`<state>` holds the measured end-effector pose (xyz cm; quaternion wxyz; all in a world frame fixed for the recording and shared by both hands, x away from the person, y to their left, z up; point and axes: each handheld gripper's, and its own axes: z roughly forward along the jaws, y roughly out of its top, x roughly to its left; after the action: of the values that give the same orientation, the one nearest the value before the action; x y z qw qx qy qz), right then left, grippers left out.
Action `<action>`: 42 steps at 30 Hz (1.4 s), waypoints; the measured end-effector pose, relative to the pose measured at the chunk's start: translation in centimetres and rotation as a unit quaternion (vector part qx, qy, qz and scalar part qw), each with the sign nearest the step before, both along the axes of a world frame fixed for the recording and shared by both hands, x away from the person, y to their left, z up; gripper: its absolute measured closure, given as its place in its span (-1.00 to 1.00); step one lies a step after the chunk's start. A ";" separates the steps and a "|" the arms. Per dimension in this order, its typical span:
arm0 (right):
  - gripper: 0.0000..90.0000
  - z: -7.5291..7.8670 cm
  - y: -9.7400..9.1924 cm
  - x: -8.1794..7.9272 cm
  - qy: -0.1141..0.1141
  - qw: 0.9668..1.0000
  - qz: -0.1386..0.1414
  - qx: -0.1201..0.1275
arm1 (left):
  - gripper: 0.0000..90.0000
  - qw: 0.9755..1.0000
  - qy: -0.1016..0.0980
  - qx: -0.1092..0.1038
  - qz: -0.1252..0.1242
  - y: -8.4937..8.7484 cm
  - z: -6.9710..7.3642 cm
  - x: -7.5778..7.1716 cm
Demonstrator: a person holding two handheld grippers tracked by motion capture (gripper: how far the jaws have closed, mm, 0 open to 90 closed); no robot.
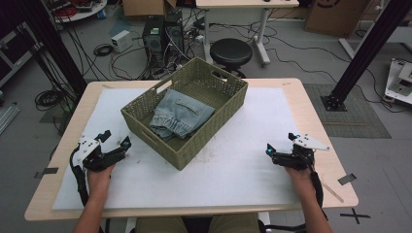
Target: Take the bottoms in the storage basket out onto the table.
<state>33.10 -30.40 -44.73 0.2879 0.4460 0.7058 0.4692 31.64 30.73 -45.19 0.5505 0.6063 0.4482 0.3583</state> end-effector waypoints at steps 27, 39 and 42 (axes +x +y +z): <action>-0.93 1.0 -0.5 0.0 0.001 0.999 0.010 0.050 | -0.56 1.000 0.004 0.006 -0.001 -0.1 0.0 0.1; -0.93 4.2 2.5 1.2 0.006 0.992 0.103 0.070 | -0.56 1.000 0.005 0.013 -0.003 -0.2 0.1 0.1; -0.93 5.1 3.5 1.9 0.008 0.990 0.121 0.076 | -0.56 1.000 0.004 0.013 -0.004 -0.2 0.0 0.1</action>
<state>35.01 -26.91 -39.68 0.1891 0.3814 0.7190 0.5494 31.70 30.51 -45.14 0.5421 0.6166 0.4434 0.3596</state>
